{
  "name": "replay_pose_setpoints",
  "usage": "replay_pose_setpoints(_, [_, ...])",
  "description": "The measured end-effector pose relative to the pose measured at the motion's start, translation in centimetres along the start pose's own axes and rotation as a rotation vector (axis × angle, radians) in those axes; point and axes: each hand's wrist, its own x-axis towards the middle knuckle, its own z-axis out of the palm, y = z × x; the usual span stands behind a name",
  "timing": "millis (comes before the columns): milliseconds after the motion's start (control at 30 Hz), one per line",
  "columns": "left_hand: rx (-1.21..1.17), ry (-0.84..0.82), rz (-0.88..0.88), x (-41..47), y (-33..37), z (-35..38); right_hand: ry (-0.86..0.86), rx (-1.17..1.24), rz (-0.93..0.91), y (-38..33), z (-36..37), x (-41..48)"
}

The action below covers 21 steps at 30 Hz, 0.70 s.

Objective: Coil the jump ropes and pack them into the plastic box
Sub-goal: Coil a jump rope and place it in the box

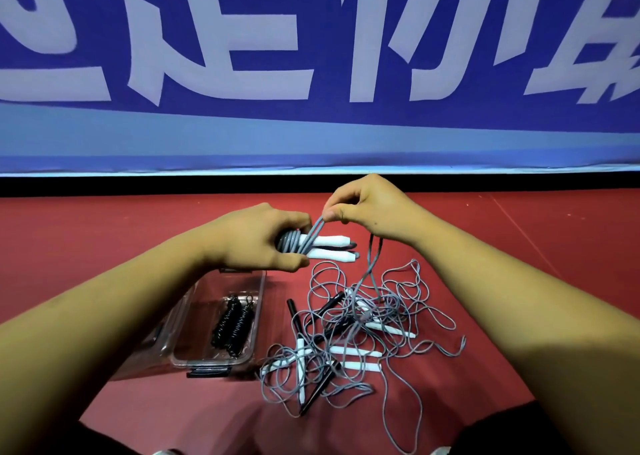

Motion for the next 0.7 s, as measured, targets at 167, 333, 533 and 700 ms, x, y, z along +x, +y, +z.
replay_pose_setpoints(167, [-0.401, 0.078, 0.015, -0.2, 0.7, -0.4, -0.122, 0.478, 0.186, 2.2, 0.8, -0.5])
replay_pose_setpoints(333, [-0.576, 0.127, 0.006, -0.1, 0.8, -0.6, -0.245, 0.659, 0.309, 2.9, 2.4, -0.9])
replay_pose_setpoints(533, [-0.56, 0.281, -0.201, 0.2, 0.0, -1.3, -0.405, 0.335, 0.339, 2.3, 3.7, -1.3])
replay_pose_setpoints(700, [-0.345, 0.347, -0.312, 0.2, -1.9, -1.3, -0.262, -0.001, 0.18, -0.8, 4.0, -1.1])
